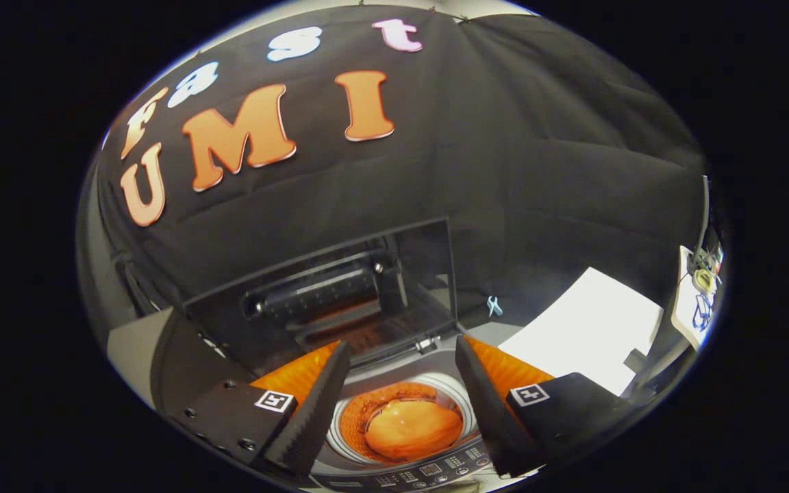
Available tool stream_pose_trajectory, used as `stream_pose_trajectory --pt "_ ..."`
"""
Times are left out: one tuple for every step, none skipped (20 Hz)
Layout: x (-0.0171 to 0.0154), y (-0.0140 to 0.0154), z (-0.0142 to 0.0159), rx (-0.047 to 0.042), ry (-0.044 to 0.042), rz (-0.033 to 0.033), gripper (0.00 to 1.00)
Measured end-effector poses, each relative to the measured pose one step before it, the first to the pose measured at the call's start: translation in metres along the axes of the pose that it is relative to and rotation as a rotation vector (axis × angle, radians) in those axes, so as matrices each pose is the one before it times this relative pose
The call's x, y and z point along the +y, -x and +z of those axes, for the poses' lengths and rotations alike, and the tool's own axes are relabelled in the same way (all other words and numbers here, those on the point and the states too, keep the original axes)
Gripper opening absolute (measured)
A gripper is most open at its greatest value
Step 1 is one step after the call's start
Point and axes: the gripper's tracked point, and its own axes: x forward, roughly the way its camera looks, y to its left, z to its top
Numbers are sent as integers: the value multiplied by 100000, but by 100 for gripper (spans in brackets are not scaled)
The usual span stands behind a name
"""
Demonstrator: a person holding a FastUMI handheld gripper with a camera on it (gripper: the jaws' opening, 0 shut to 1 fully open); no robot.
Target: Put the clothes into the washing machine and then close the washing machine lid.
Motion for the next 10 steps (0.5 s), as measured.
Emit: stream_pose_trajectory --pt "69 221 1634 -1812 -794 -53 99" --pt "59 -38 1290 -1740 -329 115 99" --pt "383 -8 1267 -1503 269 364 99" --pt "445 -59 1225 -1527 701 832 99" --pt "691 -211 1102 -1072 874 1118 99" --pt "794 -280 1087 -917 675 1798 99" --pt "961 -315 944 -545 352 1575 99" --pt "801 -491 898 -735 331 1229 99" --pt "848 -524 1018 -938 602 1193 99" --pt "700 -576 933 -662 1104 1316 99"
